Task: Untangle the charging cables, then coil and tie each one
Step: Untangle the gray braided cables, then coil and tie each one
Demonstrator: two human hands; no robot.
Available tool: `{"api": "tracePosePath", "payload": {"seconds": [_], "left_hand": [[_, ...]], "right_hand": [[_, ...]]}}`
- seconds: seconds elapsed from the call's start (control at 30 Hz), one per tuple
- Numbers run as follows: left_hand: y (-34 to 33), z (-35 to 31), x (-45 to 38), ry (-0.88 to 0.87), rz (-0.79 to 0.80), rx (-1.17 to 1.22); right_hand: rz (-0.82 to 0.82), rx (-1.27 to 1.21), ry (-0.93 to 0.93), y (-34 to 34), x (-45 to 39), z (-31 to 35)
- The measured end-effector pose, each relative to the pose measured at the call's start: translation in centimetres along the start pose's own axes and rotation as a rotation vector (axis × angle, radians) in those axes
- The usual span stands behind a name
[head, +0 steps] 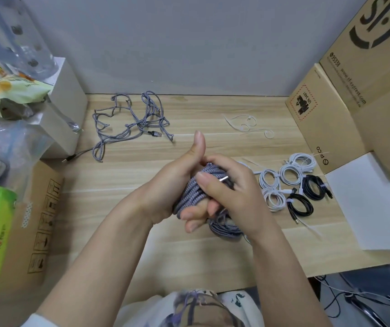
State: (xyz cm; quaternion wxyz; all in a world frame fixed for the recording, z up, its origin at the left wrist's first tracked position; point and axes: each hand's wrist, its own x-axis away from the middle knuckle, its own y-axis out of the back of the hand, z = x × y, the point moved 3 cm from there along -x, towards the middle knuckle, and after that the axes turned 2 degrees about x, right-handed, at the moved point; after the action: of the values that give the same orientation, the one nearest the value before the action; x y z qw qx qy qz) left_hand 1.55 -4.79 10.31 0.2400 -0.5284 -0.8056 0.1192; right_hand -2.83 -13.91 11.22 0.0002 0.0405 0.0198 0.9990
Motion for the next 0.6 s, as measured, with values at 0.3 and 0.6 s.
{"api": "tracePosePath", "payload": {"seconds": [0.3, 0.6], "left_hand": [[1.2, 0.7, -1.5, -0.012, -0.656, -0.022], [2.1, 1.0, -2.8, -0.179, -0.703, 0.096]], "right_hand": [[-0.563, 0.391, 0.054, -0.8, -1.6, -3.2], [-0.641, 0.328, 0.1, 1.0, -3.3, -3.1]]}}
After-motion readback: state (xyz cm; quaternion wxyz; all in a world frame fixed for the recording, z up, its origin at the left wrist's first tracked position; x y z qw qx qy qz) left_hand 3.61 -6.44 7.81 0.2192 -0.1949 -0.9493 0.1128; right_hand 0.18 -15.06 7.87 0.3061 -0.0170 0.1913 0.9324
